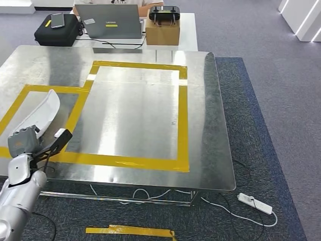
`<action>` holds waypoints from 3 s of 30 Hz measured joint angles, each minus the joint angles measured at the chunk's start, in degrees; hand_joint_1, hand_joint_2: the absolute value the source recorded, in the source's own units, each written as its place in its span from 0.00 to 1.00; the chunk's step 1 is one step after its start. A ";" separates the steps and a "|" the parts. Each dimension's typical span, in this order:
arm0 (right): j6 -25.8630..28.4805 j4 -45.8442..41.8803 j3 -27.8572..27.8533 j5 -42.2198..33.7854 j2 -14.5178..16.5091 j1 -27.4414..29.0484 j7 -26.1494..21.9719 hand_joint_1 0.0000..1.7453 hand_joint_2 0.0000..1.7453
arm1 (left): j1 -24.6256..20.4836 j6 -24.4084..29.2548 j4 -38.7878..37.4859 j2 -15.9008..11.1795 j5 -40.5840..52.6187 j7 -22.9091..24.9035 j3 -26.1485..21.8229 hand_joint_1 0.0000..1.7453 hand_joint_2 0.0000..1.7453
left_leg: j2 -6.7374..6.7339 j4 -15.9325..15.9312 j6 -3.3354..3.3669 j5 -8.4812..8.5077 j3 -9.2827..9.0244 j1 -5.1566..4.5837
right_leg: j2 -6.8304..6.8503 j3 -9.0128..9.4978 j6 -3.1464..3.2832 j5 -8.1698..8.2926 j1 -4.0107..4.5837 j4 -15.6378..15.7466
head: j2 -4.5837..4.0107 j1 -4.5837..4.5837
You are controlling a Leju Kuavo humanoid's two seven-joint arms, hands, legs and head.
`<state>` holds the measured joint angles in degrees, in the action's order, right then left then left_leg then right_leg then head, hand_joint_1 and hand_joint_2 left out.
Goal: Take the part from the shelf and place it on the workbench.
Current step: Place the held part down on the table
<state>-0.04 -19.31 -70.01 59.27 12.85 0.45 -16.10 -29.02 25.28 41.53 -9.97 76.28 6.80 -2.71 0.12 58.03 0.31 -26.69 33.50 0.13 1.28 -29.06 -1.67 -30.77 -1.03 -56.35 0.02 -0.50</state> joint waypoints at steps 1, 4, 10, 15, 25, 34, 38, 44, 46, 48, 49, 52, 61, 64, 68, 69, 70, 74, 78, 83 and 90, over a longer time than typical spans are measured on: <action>-0.11 -0.02 -0.26 0.25 0.00 -0.01 -0.03 0.00 0.00 | 0.13 0.23 0.00 -0.02 -0.16 -0.50 -0.21 0.00 0.75 | 0.00 0.00 0.00 0.00 0.00 0.00 | 0.01 0.00 0.00 0.00 0.00 0.00 | 0.00 0.00; -0.19 -0.04 -0.89 0.80 0.00 -0.04 -0.18 0.00 0.00 | 0.47 0.99 0.00 -0.10 -1.23 -2.39 -0.61 0.00 0.00 | 0.00 0.00 0.00 0.00 0.00 0.00 | 0.03 0.00 0.01 -0.02 0.00 0.00 | 0.00 0.00; -0.18 -0.04 -2.03 1.48 -0.01 -0.08 -0.44 0.00 0.00 | 0.87 1.38 0.01 -0.18 -2.06 -4.20 -0.89 0.00 0.00 | 0.00 0.00 0.00 0.00 0.01 0.00 | 0.02 0.01 0.02 -0.02 0.00 0.00 | 0.00 0.01; -0.19 -0.04 -2.59 2.41 0.00 -0.13 -0.74 0.00 0.00 | 1.11 1.84 0.31 -0.16 -2.42 -5.47 -0.88 0.00 0.00 | 0.00 0.00 0.00 0.00 0.00 0.00 | 0.02 0.00 0.02 -0.02 -0.01 0.00 | 0.00 0.01; -0.36 -0.04 -3.65 3.54 -0.02 -0.28 -1.06 0.00 0.00 | 1.14 1.79 0.89 -0.15 -2.36 -5.87 -0.83 0.00 0.00 | 0.00 0.00 0.00 0.00 0.00 0.00 | 0.01 -0.01 0.02 -0.02 0.00 0.00 | 0.00 0.01; -0.37 -0.04 -4.93 5.38 -0.02 -0.46 -1.44 0.00 0.00 | 1.74 2.79 3.30 -0.08 -5.08 -8.89 -0.47 0.00 0.00 | 0.00 0.00 0.00 0.00 0.01 0.00 | 0.01 -0.01 0.02 -0.02 -0.01 0.00 | 0.00 0.01; -0.43 -0.04 -5.53 6.00 -0.02 -0.54 -1.62 0.00 0.00 | 2.62 3.03 5.81 0.20 -6.94 -10.63 -0.20 0.00 0.00 | 0.00 0.00 0.00 -0.01 0.01 0.00 | 0.01 -0.01 0.02 -0.02 -0.01 0.00 | 0.00 0.00; -0.68 -0.04 -6.55 6.72 -0.02 -0.59 -1.75 0.00 0.00 | 5.04 3.00 10.93 1.23 -9.85 -12.37 0.31 0.00 0.00 | 0.00 0.00 0.00 -0.01 0.01 -0.01 | 0.01 -0.02 0.02 -0.02 -0.01 0.00 | 0.00 0.00; -0.78 -0.04 -6.69 6.81 -0.02 -0.61 -1.75 0.00 0.00 | 5.64 2.99 12.11 1.52 -10.42 -12.65 0.52 0.00 0.00 | 0.00 0.00 0.00 -0.01 0.01 -0.01 | 0.01 -0.02 0.02 -0.02 -0.01 0.00 | 0.00 0.00; -0.82 -0.05 -6.92 6.94 -0.02 -0.62 -1.75 0.00 0.00 | 6.22 2.92 13.15 1.80 -11.35 -13.21 0.66 0.00 0.00 | 0.00 0.00 0.00 -0.01 0.00 -0.01 | 0.01 -0.01 0.02 -0.02 -0.01 0.00 | 0.00 -0.01; -0.86 -0.08 -7.08 7.04 -0.02 -0.63 -1.75 0.00 0.00 | 6.58 2.80 13.76 2.00 -11.97 -13.57 0.71 0.00 0.00 | 0.00 0.00 0.00 -0.01 0.00 -0.01 | 0.01 -0.01 0.02 -0.02 -0.01 0.00 | 0.00 -0.01; -1.09 -0.27 -7.52 7.45 -0.02 -0.63 -1.75 0.00 0.00 | 8.06 2.35 15.78 2.92 -13.13 -14.08 1.09 0.00 0.00 | 0.00 0.00 0.00 -0.01 0.00 -0.01 | 0.02 -0.01 0.02 -0.02 -0.01 0.01 | 0.00 0.01; -1.19 -1.12 -7.97 8.07 -0.02 -0.75 -1.75 0.00 0.00 | 11.06 2.32 18.86 5.84 -13.73 -14.32 2.87 0.00 0.00 | 0.00 0.00 0.01 -0.03 0.01 -0.02 | 0.02 -0.01 0.01 -0.02 -0.02 0.01 | 0.00 0.00; -1.19 -1.28 -7.98 8.12 -0.02 -0.78 -1.75 0.00 0.00 | 11.43 2.31 19.24 6.18 -13.84 -14.32 3.04 0.00 0.00 | 0.00 0.03 0.02 -0.04 0.01 -0.05 | 0.02 -0.01 0.00 -0.01 -0.03 0.03 | 0.00 0.00; -1.36 -1.33 -8.00 8.34 -0.03 -0.83 -1.75 0.00 0.00 | 11.77 1.95 19.54 6.39 -14.35 -14.29 3.08 0.00 0.00 | 0.00 0.11 0.11 -0.16 0.00 -0.21 | 0.03 0.01 -0.09 0.01 -0.19 0.08 | 0.00 -0.01; -1.37 -1.33 -8.00 8.42 -0.02 -0.84 -1.75 0.00 0.00 | 11.88 1.79 19.63 6.40 -14.52 -14.25 3.08 0.00 0.00 | 0.00 0.13 0.17 -0.20 0.01 -0.27 | 0.03 0.01 -0.14 0.00 -0.25 0.08 | 0.00 -0.02; -1.38 -1.33 -8.00 8.51 -0.02 -0.85 -1.75 0.00 0.00 | 12.02 1.65 19.70 6.40 -14.70 -14.19 3.08 0.00 0.00 | 0.00 0.16 0.25 -0.25 0.01 -0.34 | 0.04 0.02 -0.21 -0.02 -0.32 0.08 | 0.00 -0.01; -1.38 -1.33 -8.08 8.69 -0.02 -0.86 -1.75 0.00 0.00 | 12.60 1.12 19.83 6.28 -15.35 -14.03 3.05 0.00 0.00 | 0.01 0.29 0.83 -0.40 -0.01 -0.72 | 0.08 0.21 -0.87 0.02 -0.67 0.23 | 0.00 -0.04; -1.43 -1.48 -8.30 8.84 -0.04 -0.92 -1.75 0.00 0.00 | 12.94 0.60 20.13 6.23 -15.68 -13.99 3.02 0.00 0.00 | -0.07 -1.11 1.99 0.51 -0.52 -0.12 | -0.54 -1.66 -1.41 -3.23 -0.60 -3.76 | 0.00 0.20; -1.47 -1.75 -8.58 8.98 -0.04 -0.68 -1.71 0.00 0.00 | 13.90 0.27 20.17 6.26 -15.86 -13.93 2.99 0.00 0.00 | 0.00 -1.08 2.06 0.64 -0.30 -0.24 | -1.10 -7.35 -1.37 -6.23 -0.53 -15.36 | 0.00 0.39; -1.53 -2.07 -8.90 9.04 -0.05 -0.95 -1.66 0.00 0.00 | 13.99 0.27 20.24 6.23 -15.88 -13.88 2.96 0.00 0.00 | 0.38 -0.45 -0.01 1.41 0.38 -0.35 | -1.59 -0.62 -0.02 0.60 -0.25 -0.73 | 0.00 0.34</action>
<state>-1.56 -21.38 -78.91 68.32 12.80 -0.50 -17.76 -15.03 25.55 61.77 -3.73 60.39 -7.08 0.25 0.50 57.57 0.30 -25.28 33.88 -0.22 -0.30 -29.68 -1.69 -30.17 -1.28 -57.08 0.02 -0.16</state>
